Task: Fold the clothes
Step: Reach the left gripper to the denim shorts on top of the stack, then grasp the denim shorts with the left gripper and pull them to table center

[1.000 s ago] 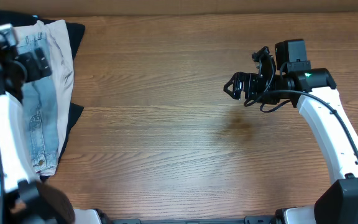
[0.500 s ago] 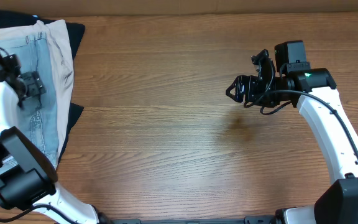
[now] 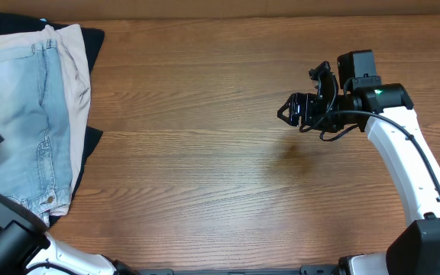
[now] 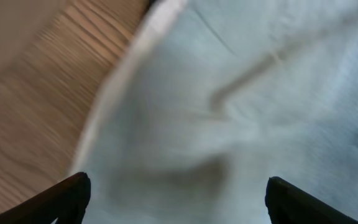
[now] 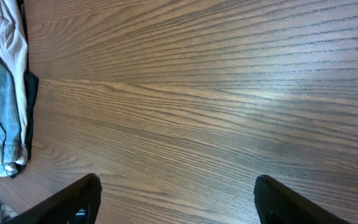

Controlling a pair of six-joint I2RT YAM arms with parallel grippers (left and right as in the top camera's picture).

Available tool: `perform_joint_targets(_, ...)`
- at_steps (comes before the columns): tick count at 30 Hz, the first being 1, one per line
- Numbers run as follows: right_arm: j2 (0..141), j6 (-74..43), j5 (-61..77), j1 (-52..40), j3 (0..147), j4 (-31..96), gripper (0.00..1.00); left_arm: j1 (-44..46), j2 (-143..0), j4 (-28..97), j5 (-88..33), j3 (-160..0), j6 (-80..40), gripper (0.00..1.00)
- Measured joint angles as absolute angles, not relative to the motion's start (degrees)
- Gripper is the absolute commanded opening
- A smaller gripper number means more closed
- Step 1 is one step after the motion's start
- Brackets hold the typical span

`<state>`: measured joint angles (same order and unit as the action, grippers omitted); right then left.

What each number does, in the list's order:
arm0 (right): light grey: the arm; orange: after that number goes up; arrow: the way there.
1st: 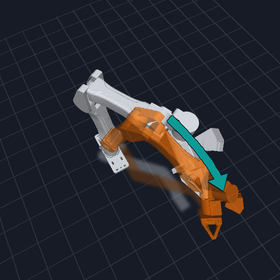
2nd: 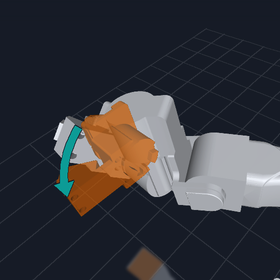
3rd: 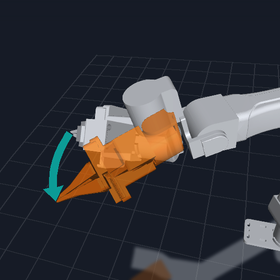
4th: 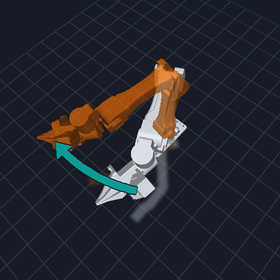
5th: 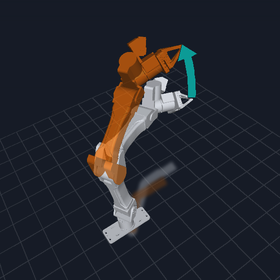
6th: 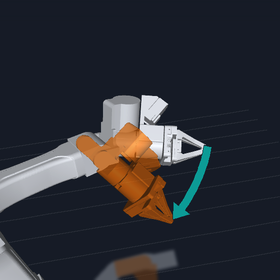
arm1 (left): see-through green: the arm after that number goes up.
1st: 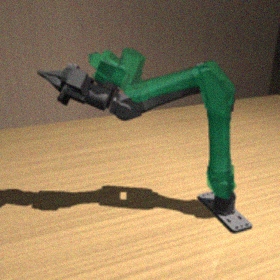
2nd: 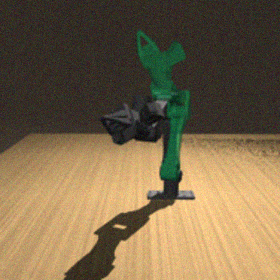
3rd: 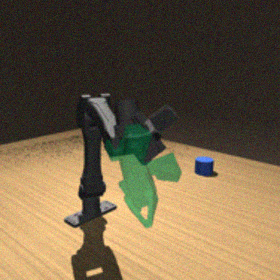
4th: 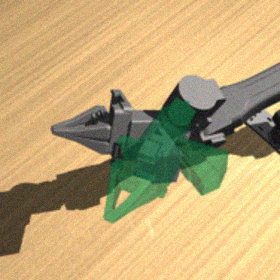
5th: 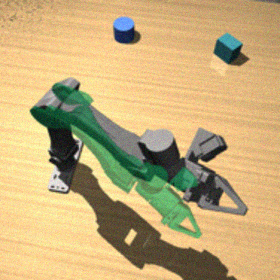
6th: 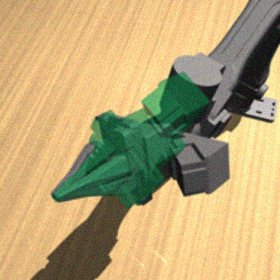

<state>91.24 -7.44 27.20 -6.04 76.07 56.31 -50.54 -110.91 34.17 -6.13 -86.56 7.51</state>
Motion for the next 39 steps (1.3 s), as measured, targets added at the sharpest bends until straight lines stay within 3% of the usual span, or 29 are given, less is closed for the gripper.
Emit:
perform_joint_targets(8, 91.2, -7.5, 27.2, -6.0, 76.1, 56.4, 0.82, -53.4, -113.4, 33.4, -6.2, -86.6, 11.2, 0.82)
perform_joint_targets(12, 91.2, -7.5, 27.2, -6.0, 76.1, 56.5, 0.82, -53.4, -117.2, 33.5, -6.8, -86.6, 12.7, 0.56)
perform_joint_targets(15, 91.2, -7.5, 27.2, -6.0, 76.1, 56.8, 0.82, -53.2, -117.4, 33.5, -7.5, -86.7, 13.2, 0.3)
perform_joint_targets(22, 91.2, -7.5, 27.2, -6.0, 76.1, 56.9, 0.82, -53.2, -117.4, 38.3, -8.2, -89.1, 11.2, 0.13)
perform_joint_targets(27, 91.2, -7.5, 27.2, -6.0, 76.1, 56.2, 0.81, -53.1, -117.4, 44.1, -8.6, -92.8, 6.3, 0.04)
perform_joint_targets(39, 91.2, -7.5, 27.2, -4.9, 86.7, 60.2, 0.8, -44.4, -114.0, 62.7, -17.1, -108.1, -0.7, 0.04)
